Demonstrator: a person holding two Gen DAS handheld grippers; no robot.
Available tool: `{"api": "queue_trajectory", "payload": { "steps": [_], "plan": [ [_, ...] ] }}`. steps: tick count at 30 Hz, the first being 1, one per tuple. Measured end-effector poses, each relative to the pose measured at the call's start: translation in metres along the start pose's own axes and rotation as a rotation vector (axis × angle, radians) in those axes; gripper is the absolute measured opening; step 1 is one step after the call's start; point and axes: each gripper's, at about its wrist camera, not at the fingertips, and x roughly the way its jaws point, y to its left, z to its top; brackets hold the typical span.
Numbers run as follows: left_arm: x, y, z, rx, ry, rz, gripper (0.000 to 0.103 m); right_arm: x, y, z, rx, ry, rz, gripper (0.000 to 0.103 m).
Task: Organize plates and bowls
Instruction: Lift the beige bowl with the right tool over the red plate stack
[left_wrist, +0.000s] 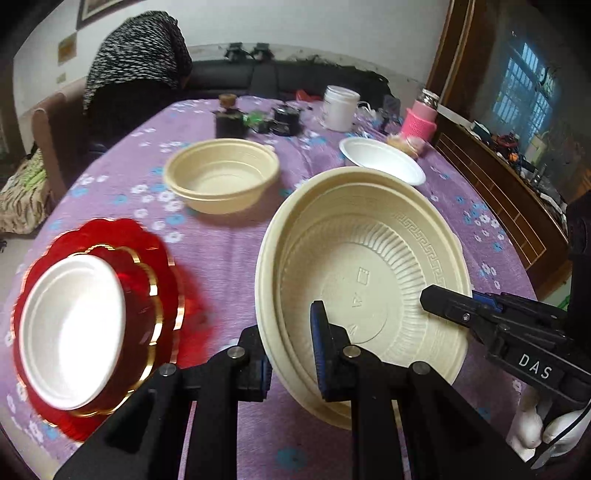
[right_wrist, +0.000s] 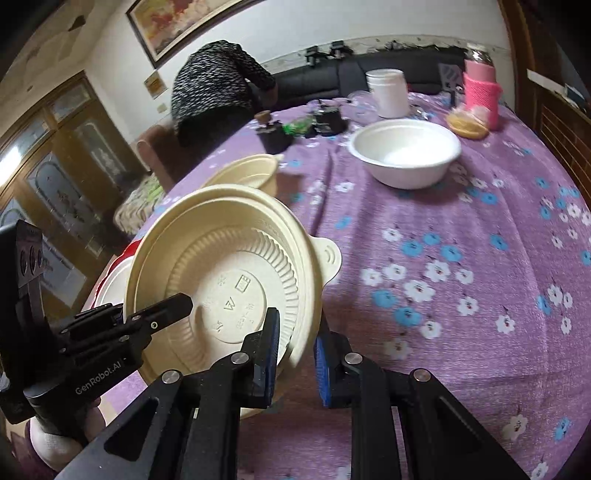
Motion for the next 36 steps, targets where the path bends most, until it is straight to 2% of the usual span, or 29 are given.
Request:
{"api": "queue_trajectory", "payload": {
  "steps": [14,21,30,36],
  "plan": [
    [-0.034,0.034,-0.011,-0.058,-0.063,0.036,0.017,-0.002,0.046,0.002,-0.074,-0.016,0.031,0.019],
    [-0.049,0.062,-0.015,-0.108,-0.084,0.081,0.018,0.003,0.078,0.010,-0.122,-0.028,0.061,0.020],
    [-0.066,0.119,-0.017,-0.202,-0.106,0.152,0.018,0.036,0.131,0.022,-0.187,-0.009,0.130,0.020],
    [-0.065,0.152,-0.013,-0.237,-0.102,0.203,0.018,0.063,0.157,0.029,-0.201,0.015,0.159,0.020]
  ]
}}
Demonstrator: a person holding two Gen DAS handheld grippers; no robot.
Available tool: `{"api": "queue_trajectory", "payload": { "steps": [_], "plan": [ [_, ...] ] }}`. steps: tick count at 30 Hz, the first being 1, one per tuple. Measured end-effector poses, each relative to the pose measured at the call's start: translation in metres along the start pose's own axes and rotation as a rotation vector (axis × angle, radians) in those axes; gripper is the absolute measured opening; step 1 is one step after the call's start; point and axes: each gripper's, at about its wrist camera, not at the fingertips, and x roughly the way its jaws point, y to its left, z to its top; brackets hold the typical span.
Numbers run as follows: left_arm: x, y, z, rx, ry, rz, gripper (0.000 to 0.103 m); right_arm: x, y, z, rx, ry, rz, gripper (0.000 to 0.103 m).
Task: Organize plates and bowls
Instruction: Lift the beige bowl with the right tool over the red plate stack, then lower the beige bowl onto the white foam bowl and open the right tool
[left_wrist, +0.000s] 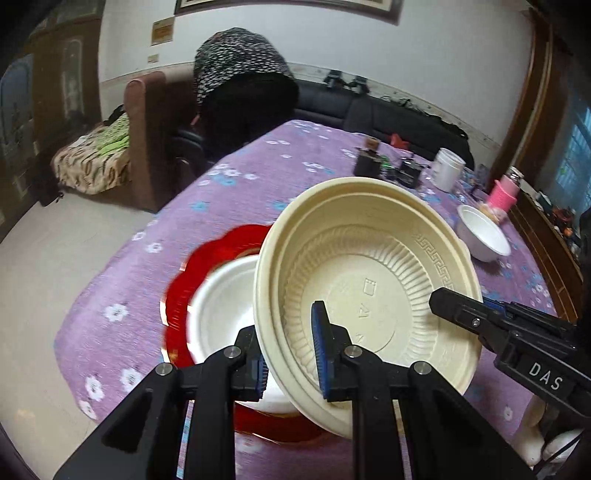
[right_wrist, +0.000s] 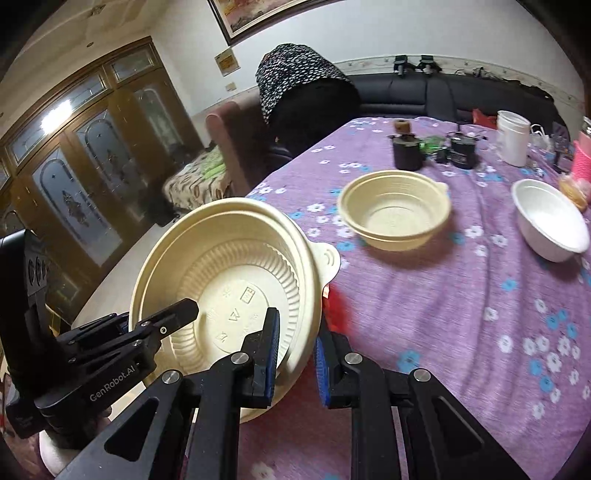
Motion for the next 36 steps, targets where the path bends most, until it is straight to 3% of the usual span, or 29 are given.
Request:
{"api": "queue_trajectory", "payload": {
  "steps": [14,19,23,28,36],
  "plan": [
    [0.026,0.044,0.000,-0.047,0.055,0.083,0.026,0.060,0.029,0.013,-0.046,0.064,0.005,0.020],
    [0.018,0.046,0.001,-0.060,0.023,0.101,0.062,0.074,0.027,0.009,-0.054,0.090,0.000,0.020],
    [0.011,0.047,0.001,-0.077,0.003,0.101,0.065,0.077,0.025,0.005,-0.058,0.080,-0.010,0.021],
    [0.006,0.051,-0.001,-0.104,-0.005,0.084,0.066,0.076,0.018,0.005,-0.021,0.068,0.021,0.046],
    [-0.004,0.050,-0.002,-0.131,-0.034,0.073,0.076,0.055,0.005,0.004,0.037,-0.002,0.025,0.049]
  ]
}}
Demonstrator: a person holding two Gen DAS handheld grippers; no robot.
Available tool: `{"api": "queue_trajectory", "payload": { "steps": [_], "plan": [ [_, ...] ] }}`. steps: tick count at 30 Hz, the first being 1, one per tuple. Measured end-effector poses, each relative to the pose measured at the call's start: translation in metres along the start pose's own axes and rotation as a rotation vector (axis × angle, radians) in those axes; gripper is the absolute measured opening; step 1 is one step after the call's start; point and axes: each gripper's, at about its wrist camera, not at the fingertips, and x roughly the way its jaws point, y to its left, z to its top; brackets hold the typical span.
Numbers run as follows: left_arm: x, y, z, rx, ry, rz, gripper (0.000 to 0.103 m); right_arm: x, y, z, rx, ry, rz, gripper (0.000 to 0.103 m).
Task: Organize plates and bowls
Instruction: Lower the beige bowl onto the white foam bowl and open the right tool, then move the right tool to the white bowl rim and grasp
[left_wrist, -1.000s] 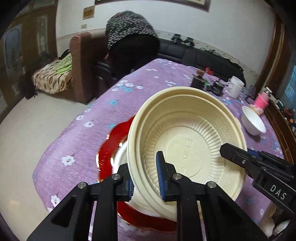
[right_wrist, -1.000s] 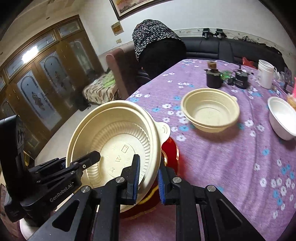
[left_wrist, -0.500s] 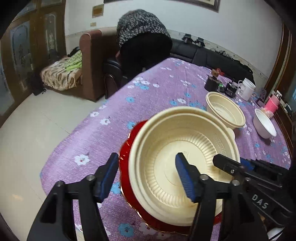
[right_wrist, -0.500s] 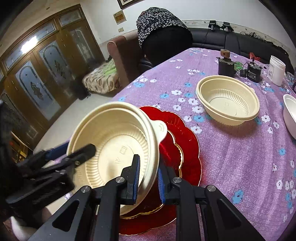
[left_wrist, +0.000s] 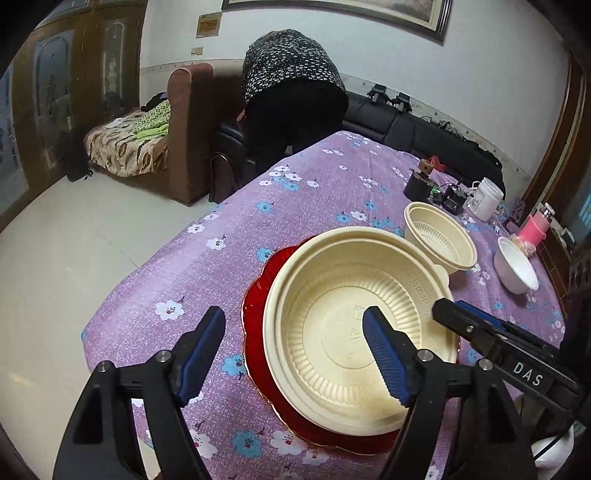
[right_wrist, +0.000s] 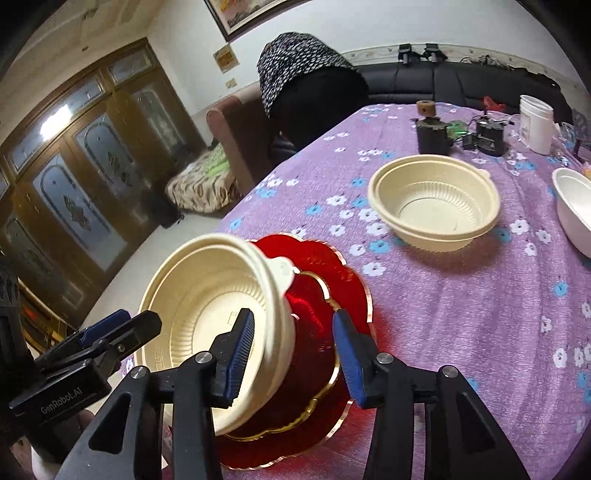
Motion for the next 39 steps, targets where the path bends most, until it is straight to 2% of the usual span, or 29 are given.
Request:
{"api": "queue_trajectory", "payload": {
  "steps": [5,10,14,22,32,39],
  "plan": [
    [-0.010,-0.002,-0.002,-0.014,-0.023,-0.019,0.077,-0.020,-0.018,-0.004,0.024,-0.034,-0.021,0.055],
    [-0.018,-0.016,-0.004,0.021,-0.051,-0.029,0.085,-0.042,-0.046,-0.006,0.078,-0.073,-0.046,0.055],
    [-0.018,-0.028,-0.007,0.036,-0.039,-0.062,0.085,-0.056,-0.069,-0.009,0.125,-0.097,-0.068,0.055],
    [-0.020,-0.056,-0.014,0.100,-0.027,-0.075,0.085,-0.069,-0.108,-0.022,0.200,-0.095,-0.098,0.056],
    [-0.024,-0.102,-0.032,0.230,-0.012,-0.147,0.085,-0.089,-0.168,-0.035,0.307,-0.111,-0.179,0.056],
    [-0.014,-0.139,-0.046,0.315,0.033,-0.178,0.085,-0.109,-0.214,-0.039,0.405,-0.144,-0.242,0.056]
  ]
}}
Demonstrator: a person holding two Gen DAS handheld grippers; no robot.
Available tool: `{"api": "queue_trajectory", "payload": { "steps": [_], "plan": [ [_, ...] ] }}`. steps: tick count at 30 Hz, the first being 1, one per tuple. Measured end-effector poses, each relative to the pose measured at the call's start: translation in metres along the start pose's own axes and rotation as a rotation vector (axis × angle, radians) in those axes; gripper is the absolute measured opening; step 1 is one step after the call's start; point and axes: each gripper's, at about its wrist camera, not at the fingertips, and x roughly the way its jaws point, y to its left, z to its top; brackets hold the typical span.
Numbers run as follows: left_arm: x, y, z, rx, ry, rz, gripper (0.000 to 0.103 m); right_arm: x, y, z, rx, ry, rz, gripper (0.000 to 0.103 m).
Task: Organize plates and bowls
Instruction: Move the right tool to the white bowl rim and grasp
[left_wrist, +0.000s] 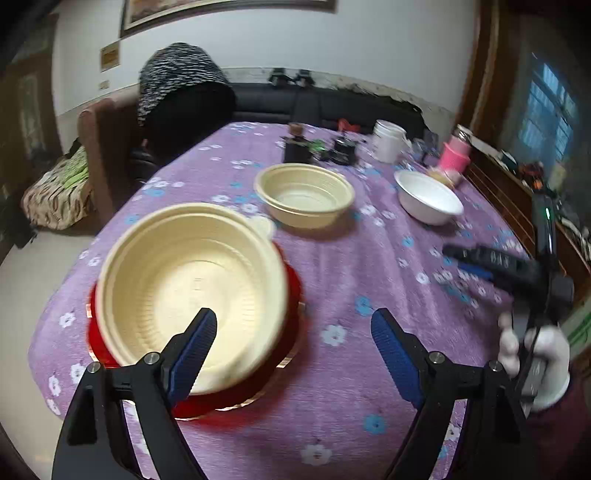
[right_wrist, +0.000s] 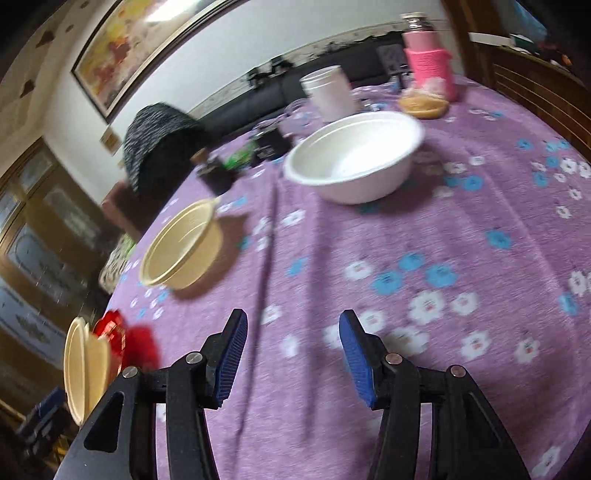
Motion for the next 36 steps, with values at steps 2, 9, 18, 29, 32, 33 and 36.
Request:
{"api": "queue_trajectory", "payload": {
  "steps": [2,9,18,29,32,33,36],
  "plan": [
    [0.003,-0.012,-0.002,0.032,0.011,-0.006,0.085,-0.004,-0.012,0.011,0.032,-0.032,-0.030,0.056],
    [0.018,-0.042,-0.006,0.085,0.057,-0.023,0.085,0.008,-0.057,0.065,0.182,-0.128,-0.115,0.056],
    [0.040,-0.079,0.000,0.172,0.084,-0.005,0.085,0.050,-0.091,0.101,0.274,-0.126,-0.058,0.056],
    [0.117,-0.142,0.120,0.147,0.108,-0.107,0.085,0.059,-0.109,0.111,0.277,-0.098,-0.016,0.056],
    [0.148,-0.157,0.150,0.170,0.124,-0.067,0.085,0.057,-0.111,0.111,0.277,-0.101,-0.003,0.056],
    [0.157,-0.158,0.157,0.167,0.133,-0.055,0.085,0.057,-0.111,0.111,0.276,-0.100,-0.001,0.056],
    [0.192,-0.164,0.173,0.142,0.193,-0.041,0.085,0.059,-0.110,0.110,0.259,-0.094,-0.008,0.056]
  ]
}}
